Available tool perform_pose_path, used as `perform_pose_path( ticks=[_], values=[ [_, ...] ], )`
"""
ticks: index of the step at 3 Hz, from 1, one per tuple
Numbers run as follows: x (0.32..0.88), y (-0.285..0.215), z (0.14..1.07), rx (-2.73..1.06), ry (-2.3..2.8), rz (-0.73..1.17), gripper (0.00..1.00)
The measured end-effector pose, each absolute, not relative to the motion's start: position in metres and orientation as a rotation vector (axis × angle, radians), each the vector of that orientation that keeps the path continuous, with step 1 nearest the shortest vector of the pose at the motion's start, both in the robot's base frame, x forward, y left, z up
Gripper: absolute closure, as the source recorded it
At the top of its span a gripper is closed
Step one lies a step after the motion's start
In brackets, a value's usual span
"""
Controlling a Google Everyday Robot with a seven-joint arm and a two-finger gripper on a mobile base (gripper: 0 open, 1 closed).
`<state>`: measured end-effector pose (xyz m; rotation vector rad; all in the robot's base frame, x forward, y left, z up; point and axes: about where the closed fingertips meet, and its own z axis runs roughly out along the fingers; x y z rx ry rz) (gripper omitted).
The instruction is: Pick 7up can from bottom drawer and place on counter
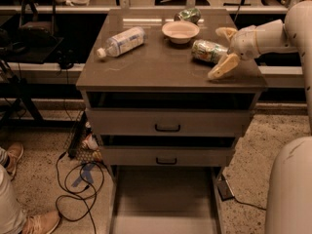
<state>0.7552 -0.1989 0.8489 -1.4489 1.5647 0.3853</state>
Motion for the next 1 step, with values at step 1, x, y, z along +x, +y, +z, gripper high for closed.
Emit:
perform_pose_path(
  ticks=[1],
  values=[
    [0.757,-0.2073,0.8502,-1.413,1.578,0.404,0.0]
  ],
)
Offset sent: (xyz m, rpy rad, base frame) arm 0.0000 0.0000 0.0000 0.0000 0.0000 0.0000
